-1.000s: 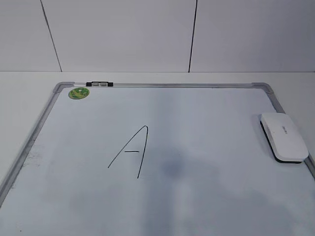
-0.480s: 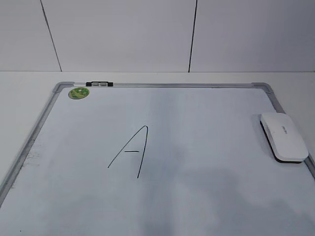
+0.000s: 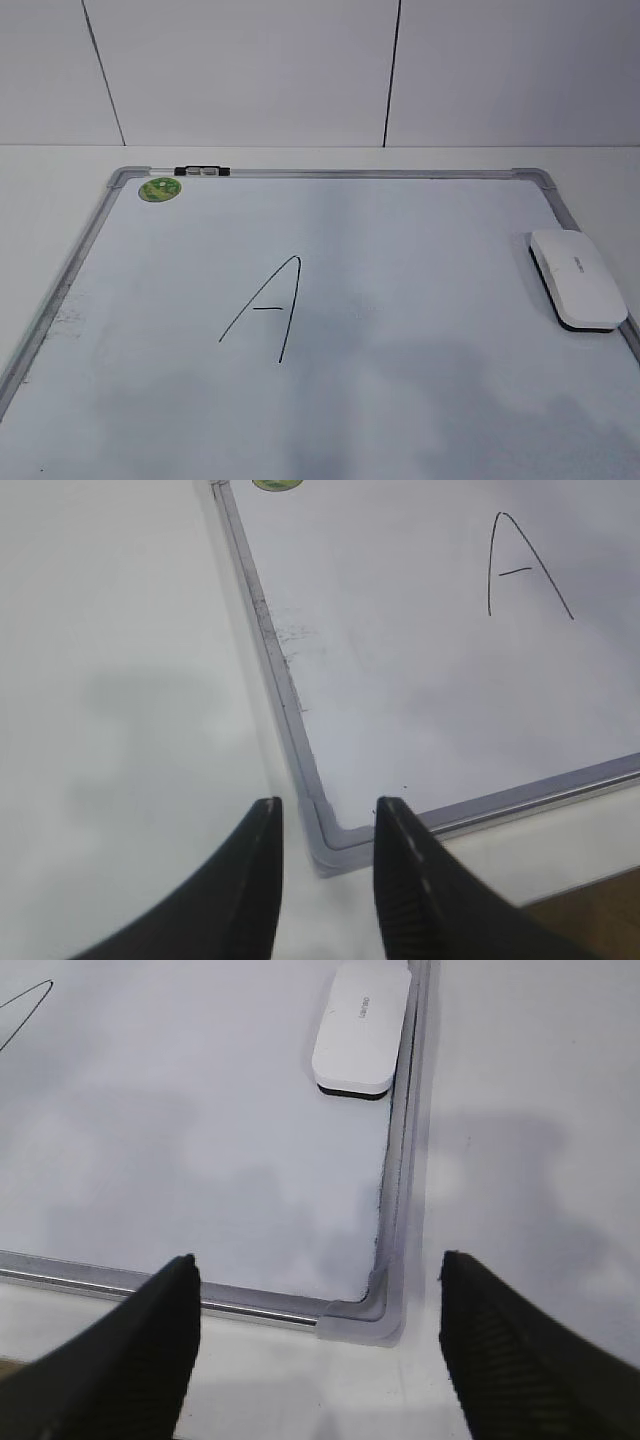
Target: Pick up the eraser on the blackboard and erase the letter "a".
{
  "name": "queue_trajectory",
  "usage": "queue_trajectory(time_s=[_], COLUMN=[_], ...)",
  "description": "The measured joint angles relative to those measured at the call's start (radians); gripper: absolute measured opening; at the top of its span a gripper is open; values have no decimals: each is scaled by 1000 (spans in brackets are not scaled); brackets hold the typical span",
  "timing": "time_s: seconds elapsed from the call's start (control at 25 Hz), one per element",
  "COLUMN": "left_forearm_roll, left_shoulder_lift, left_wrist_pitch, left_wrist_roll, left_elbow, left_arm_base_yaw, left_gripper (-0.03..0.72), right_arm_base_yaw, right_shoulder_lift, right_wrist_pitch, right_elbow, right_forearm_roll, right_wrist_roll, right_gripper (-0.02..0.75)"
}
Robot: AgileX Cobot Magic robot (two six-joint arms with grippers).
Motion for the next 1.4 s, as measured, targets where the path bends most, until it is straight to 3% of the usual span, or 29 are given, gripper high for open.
queue_trajectory(time_s=[1.4], left_forearm_roll=[2], left_shoulder_lift=[-78], left_wrist_pitch=[-17], left_wrist_roll=[0], left_elbow=[2], left_arm_base_yaw=[0], left_gripper=[235], right_arm_base_yaw=[0], right_shoulder_lift=[-87], right_wrist_pitch=[-4], right_elbow=[0], right_forearm_roll=[-2], right_wrist_roll=[0], right_gripper=[593])
